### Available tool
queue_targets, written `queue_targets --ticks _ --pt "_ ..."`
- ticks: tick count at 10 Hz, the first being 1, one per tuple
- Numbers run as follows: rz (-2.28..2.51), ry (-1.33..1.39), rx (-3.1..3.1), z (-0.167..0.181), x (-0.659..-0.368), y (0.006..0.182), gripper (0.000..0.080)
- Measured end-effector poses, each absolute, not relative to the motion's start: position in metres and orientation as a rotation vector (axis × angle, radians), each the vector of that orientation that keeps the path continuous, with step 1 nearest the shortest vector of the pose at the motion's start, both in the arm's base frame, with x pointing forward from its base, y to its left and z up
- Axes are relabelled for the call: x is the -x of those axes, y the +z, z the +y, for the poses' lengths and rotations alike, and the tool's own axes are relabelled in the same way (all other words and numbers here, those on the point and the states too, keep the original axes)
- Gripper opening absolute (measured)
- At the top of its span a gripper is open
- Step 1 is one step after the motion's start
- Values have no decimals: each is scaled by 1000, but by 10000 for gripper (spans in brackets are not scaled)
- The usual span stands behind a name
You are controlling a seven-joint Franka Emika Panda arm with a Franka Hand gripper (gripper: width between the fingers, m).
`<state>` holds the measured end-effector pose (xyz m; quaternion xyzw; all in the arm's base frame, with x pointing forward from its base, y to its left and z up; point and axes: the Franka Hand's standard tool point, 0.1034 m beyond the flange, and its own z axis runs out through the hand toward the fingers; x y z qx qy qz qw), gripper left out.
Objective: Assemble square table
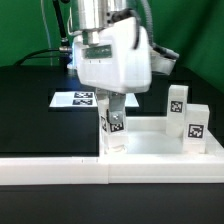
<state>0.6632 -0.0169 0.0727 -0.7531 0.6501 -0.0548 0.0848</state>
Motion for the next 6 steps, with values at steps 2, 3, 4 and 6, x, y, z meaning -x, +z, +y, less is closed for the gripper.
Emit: queue_targets --ticks 2,3,4,6 --pt "2171 -114 1991 -12 -663 71 288" --pt "2235 -107 1914 -7 -664 71 288" --pt "2281 -101 1856 -5 -664 71 288" --pt "2268 -103 1875 -5 -664 71 466"
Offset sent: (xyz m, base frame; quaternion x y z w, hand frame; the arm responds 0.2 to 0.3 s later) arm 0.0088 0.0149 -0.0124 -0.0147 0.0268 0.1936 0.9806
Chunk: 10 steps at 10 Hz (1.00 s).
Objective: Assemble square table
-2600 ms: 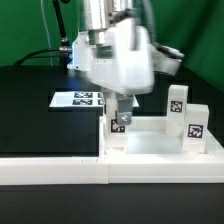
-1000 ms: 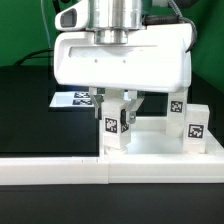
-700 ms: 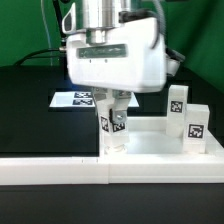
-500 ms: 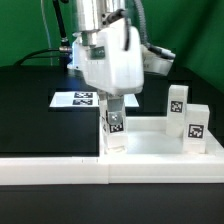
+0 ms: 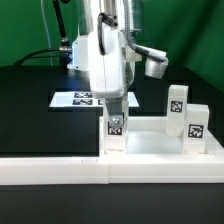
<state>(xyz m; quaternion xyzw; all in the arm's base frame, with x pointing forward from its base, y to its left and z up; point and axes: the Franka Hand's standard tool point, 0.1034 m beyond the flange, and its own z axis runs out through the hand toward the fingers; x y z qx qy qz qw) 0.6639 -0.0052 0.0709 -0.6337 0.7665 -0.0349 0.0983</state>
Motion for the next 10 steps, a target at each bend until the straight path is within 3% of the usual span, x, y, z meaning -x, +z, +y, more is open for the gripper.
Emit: queue_targets --ticks 1,4,8,10 --pt "2231 -109 1922 -5 -664 71 615" --pt "1600 -177 2524 -9 -663 71 648" --pt "1301 -206 2717 -12 -663 71 649" --pt "632 -264 3018 -18 -671 78 649"
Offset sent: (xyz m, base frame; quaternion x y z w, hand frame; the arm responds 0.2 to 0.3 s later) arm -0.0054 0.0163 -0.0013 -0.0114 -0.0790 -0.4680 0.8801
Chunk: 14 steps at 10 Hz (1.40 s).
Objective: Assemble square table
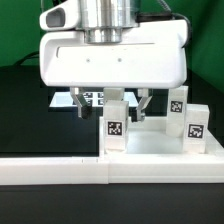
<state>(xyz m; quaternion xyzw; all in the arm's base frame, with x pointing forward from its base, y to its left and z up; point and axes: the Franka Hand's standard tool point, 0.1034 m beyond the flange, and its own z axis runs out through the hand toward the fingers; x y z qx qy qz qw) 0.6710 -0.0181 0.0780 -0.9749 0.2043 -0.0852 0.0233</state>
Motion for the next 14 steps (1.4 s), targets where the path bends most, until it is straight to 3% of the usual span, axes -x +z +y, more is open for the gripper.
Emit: queue_targets --ticks 2,4,5,6,11,14 --pt "622 -260 3022 -20 -670 77 649" --pt "645 -260 3016 -20 -670 77 354" --pt "784 -255 2973 -19 -670 77 354" --pt "865 -252 2946 -20 -670 76 289" --pt "1583 -185 2591 -17 -666 75 289" --pt "2108 -56 1997 -20 -661 73 290"
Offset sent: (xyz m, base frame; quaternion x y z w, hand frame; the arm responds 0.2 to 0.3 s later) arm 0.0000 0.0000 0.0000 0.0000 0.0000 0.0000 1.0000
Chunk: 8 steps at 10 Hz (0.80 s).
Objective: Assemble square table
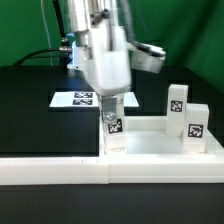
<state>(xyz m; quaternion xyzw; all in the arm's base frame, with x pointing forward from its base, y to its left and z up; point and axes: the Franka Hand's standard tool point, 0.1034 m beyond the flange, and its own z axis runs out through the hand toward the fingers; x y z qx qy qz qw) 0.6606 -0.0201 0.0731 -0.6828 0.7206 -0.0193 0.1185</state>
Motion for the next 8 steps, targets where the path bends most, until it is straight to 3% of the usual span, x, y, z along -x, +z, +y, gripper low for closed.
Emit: queue_targets --ticks 5,8 --pt "2420 0 1570 -4 -664 73 290" --pt "2123 -55 2062 5 -660 75 618"
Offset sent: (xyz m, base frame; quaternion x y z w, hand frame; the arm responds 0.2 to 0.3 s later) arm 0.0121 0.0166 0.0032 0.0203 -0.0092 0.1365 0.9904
